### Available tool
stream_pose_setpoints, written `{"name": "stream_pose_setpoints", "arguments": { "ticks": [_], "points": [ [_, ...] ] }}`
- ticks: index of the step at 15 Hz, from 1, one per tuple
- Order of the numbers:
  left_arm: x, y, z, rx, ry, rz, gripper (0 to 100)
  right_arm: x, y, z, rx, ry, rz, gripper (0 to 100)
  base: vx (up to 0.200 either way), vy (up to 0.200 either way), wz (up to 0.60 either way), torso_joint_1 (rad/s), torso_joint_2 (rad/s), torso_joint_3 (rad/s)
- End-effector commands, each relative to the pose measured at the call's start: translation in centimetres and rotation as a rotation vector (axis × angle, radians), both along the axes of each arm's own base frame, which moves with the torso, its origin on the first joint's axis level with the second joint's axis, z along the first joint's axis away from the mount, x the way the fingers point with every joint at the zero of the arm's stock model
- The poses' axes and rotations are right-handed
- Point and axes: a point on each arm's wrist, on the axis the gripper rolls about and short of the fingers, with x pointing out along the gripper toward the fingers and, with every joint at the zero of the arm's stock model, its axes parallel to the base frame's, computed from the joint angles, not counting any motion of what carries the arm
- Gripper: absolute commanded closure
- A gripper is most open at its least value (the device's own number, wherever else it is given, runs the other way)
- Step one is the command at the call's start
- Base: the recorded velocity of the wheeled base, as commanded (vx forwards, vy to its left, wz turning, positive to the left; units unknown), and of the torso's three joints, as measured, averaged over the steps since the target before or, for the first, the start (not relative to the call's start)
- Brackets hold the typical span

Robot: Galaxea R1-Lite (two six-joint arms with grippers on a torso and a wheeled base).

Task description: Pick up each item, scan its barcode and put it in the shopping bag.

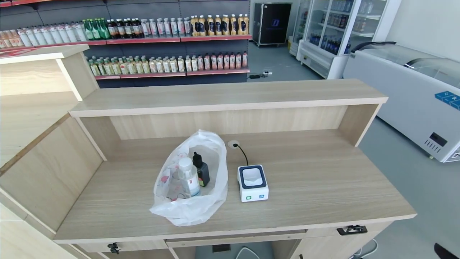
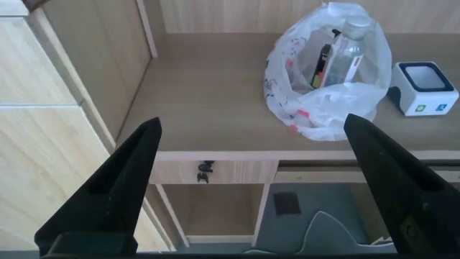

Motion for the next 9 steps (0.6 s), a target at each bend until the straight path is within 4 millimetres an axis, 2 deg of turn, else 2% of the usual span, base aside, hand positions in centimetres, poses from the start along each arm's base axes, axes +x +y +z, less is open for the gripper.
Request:
{"name": "stream_pose_setpoints", "arguments": {
  "ticks": [1, 3, 9],
  "points": [
    [0.00, 0.00, 0.00, 0.000, 0.000, 0.001, 0, -3.39, 0.39, -4.26, 0.019, -0.042, -0.011, 0, 0.000, 0.000, 0.00, 0.000, 0.00, 0.000],
    [0.00, 0.00, 0.00, 0.000, 0.000, 0.001, 0, -4.31, 0.44, -4.35, 0.005, -0.168, 0.036, 0, 0.000, 0.000, 0.00, 0.000, 0.00, 0.000],
    [0.00, 0.00, 0.00, 0.000, 0.000, 0.001, 0, -4.35, 0.42, -4.40, 0.045, -0.170, 0.028, 0, 0.000, 0.000, 0.00, 0.000, 0.00, 0.000]
  ]
}}
